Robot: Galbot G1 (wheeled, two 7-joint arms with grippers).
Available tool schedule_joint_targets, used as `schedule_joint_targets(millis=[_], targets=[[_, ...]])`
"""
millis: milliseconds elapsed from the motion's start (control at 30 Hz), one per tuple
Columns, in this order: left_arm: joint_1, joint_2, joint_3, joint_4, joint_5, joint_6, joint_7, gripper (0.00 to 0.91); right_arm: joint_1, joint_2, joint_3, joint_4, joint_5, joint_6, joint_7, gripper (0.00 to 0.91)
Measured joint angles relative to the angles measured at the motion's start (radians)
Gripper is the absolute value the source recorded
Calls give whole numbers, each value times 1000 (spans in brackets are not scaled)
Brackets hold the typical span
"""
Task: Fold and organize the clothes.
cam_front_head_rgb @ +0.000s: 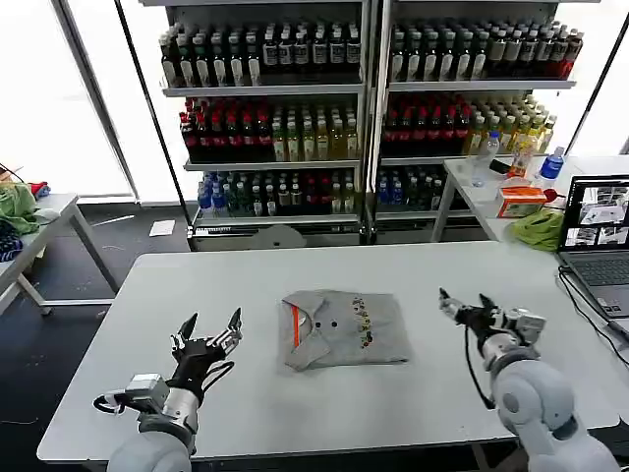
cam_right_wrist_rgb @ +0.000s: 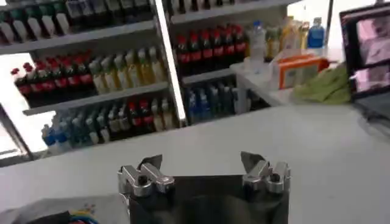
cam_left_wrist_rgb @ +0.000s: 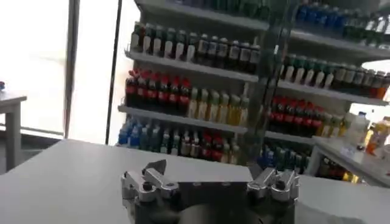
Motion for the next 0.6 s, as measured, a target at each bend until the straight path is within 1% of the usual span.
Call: schedule_joint_targets(millis=[100, 267, 600], targets=[[5, -5, -3, -10, 24, -11, 4, 907, -20, -7, 44, 20, -52, 0, -17, 907], [11, -6, -18, -13, 63, -18, 10, 907, -48, -16, 85, 51, -127, 0, -40, 907], [17, -3, -31, -18, 113, -19, 13, 907, -73, -8, 109, 74, -224, 0, -69, 907]])
